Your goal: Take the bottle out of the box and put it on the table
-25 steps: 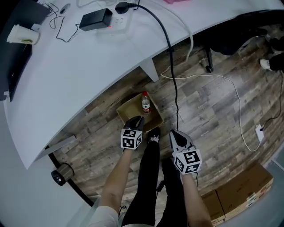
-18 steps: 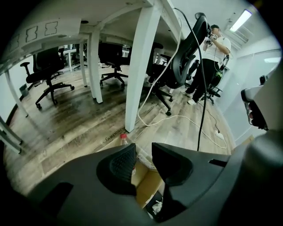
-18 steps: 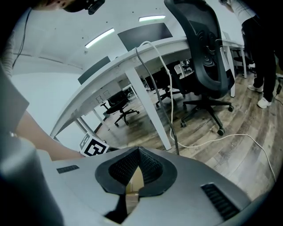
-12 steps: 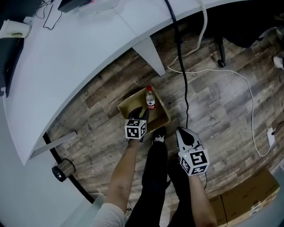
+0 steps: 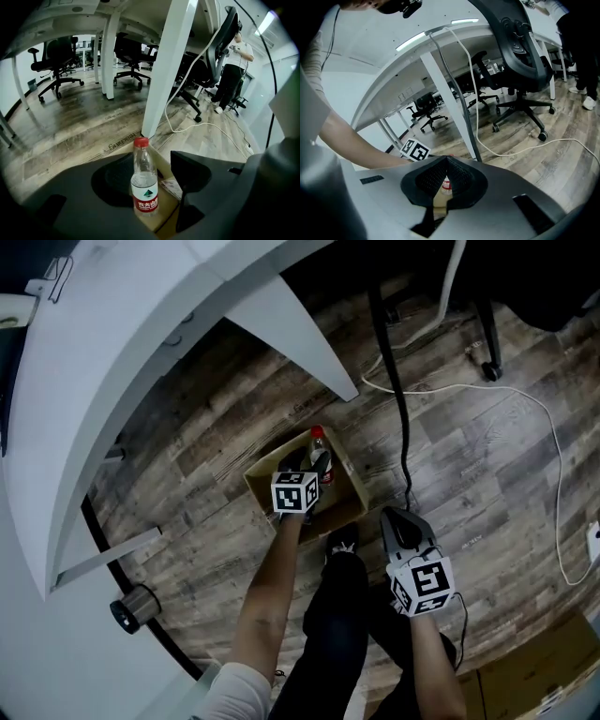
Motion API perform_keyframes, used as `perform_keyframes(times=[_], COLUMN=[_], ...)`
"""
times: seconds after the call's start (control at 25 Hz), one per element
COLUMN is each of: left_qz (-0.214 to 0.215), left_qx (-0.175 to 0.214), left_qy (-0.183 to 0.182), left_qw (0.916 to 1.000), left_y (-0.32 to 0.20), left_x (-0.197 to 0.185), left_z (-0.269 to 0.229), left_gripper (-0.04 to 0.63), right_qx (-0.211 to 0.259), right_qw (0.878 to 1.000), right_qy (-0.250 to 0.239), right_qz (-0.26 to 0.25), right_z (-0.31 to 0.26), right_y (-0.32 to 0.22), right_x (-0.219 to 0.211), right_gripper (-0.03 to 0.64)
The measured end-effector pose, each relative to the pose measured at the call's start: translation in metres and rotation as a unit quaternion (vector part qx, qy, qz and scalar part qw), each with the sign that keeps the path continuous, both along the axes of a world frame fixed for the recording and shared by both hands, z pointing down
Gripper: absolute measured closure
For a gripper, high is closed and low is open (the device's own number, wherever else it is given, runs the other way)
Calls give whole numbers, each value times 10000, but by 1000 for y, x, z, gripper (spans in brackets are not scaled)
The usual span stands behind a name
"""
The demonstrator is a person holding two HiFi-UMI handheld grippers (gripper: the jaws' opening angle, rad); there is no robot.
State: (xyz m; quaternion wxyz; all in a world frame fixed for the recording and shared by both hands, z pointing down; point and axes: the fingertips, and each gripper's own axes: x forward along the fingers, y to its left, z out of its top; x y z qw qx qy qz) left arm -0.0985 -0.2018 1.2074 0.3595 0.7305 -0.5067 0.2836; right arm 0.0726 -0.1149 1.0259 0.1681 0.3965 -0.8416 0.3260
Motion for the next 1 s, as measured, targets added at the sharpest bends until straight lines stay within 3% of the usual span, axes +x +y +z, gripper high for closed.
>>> perform_keyframes(times=[0.2, 0.4, 0.56, 0.76, 1.0], left_qz=[284, 579, 1170, 916, 775], left_qx=[-171, -140, -349, -425, -186], left_qy=[11, 409, 41, -294, -426], left_qw=[9994, 9974, 9925, 9945, 9959], left_y=[-9, -1, 14, 2, 8], left_x=[5, 2, 4, 7, 1], left_z=[47, 64, 87, 105, 91], left_gripper=[295, 267, 262, 255, 262], right_qx=[117, 167, 217, 254, 293], right_qw=[9999, 9997, 9993, 9986, 9981], right_qy=[-41, -70, -68, -65, -54], right_qz=[-82, -153, -297, -467, -544], right_z=[31, 46, 49, 49, 35], right_y=[-10, -15, -15, -11, -4], right_x=[8, 9, 1, -13, -21], right_gripper=[578, 578, 577, 577, 577])
